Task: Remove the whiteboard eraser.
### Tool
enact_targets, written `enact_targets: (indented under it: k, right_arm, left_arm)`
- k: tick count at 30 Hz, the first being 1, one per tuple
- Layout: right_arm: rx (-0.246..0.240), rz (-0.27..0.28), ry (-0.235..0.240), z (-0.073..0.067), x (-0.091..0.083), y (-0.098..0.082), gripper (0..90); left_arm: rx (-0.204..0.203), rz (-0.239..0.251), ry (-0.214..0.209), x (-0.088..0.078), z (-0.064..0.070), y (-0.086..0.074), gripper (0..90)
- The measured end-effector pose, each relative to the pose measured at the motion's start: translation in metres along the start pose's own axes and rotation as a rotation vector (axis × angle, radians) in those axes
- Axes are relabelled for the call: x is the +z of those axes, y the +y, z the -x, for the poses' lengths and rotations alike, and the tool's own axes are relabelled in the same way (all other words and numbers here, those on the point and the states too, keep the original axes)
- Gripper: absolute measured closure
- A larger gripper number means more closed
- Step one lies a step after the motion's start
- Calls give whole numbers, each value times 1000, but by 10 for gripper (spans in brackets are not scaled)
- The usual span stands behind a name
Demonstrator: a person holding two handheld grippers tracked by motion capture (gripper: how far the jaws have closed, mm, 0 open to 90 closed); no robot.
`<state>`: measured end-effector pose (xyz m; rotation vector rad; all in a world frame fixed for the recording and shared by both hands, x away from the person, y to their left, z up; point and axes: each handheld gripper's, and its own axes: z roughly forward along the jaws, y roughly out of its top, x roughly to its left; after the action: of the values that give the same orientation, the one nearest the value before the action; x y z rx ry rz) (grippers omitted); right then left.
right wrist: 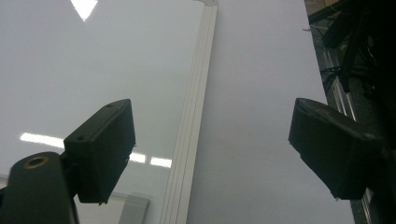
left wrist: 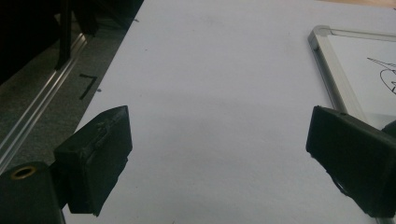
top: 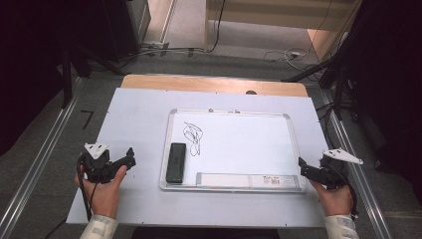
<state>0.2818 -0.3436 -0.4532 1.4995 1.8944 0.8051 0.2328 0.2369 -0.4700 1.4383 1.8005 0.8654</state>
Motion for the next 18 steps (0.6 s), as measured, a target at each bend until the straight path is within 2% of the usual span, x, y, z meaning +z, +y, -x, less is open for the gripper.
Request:
enact_targets:
  k: [10, 18]
  right_arm:
    - [-2, 1, 1, 0, 0, 0, 132]
    - [-1, 3, 1, 0, 0, 1, 132]
  left_arm:
    - [-5, -7, -8, -1, 4, 0, 74]
    - [5, -12, -30, 0, 16, 0, 74]
